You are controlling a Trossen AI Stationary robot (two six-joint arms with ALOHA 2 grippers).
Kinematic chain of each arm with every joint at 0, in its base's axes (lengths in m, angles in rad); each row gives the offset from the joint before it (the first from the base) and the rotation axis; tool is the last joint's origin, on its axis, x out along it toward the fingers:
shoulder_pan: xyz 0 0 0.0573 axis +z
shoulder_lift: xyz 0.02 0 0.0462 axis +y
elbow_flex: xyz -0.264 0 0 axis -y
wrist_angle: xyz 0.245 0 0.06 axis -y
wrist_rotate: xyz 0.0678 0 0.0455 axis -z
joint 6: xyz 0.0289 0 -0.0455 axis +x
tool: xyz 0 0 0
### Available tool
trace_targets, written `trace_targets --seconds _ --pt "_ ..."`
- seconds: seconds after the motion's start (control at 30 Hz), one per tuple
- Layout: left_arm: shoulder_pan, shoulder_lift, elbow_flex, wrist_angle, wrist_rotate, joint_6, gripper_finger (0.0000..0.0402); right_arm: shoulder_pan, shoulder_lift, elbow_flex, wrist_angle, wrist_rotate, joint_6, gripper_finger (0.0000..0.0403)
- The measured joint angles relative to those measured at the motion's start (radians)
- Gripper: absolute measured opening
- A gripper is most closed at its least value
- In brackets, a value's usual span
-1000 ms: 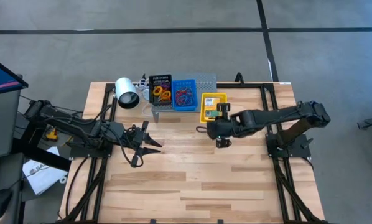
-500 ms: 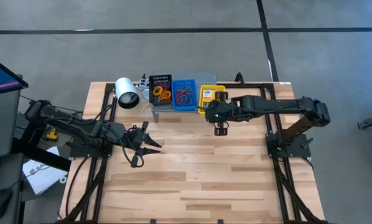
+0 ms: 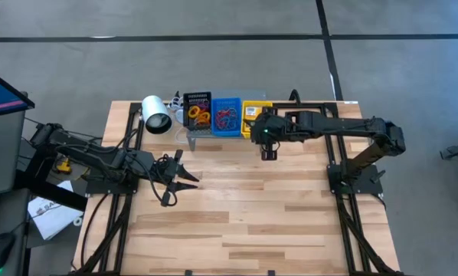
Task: Pick & Place Office Desk Supplies
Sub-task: Put the yellow basket on the shelf
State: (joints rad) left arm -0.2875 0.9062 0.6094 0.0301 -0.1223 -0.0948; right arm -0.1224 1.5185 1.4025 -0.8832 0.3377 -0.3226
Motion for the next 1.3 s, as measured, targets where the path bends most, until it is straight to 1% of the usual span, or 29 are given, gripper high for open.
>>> trace_targets --seconds 0.2,0.4,0.6,0.77,0.9,1.1,1.3 --pt "0.0 0.0 0.0 0.0 0.0 0.0 0.0088 -0.021 0.001 0.0 0.018 -0.008 -0.024 0.0002" --pt "0.0 0.0 0.0 0.0 0.0 0.0 0.0088 -0.054 0.001 0.0 0.039 -0.047 -0.05 0.0002" --pt "0.0 0.0 0.0 0.0 0.0 0.0 0.0088 -0.081 0.001 0.0 0.048 -0.054 -0.055 0.0003" --pt "0.0 0.0 0.0 0.0 0.0 0.0 0.0088 -0.098 0.001 -0.001 0.049 -0.079 -0.063 0.0003" --pt "0.0 0.0 0.0 0.0 0.0 0.0 0.0088 -0.103 0.002 -0.039 0.082 -0.079 -0.071 0.0004" --pt "0.0 0.0 0.0 0.0 0.0 0.0 0.0088 -0.099 -0.002 -0.095 0.128 -0.079 -0.064 0.0016" --pt "0.0 0.0 0.0 0.001 0.0 0.0 0.0088 -0.087 0.001 -0.099 0.121 -0.079 -0.059 0.0036"
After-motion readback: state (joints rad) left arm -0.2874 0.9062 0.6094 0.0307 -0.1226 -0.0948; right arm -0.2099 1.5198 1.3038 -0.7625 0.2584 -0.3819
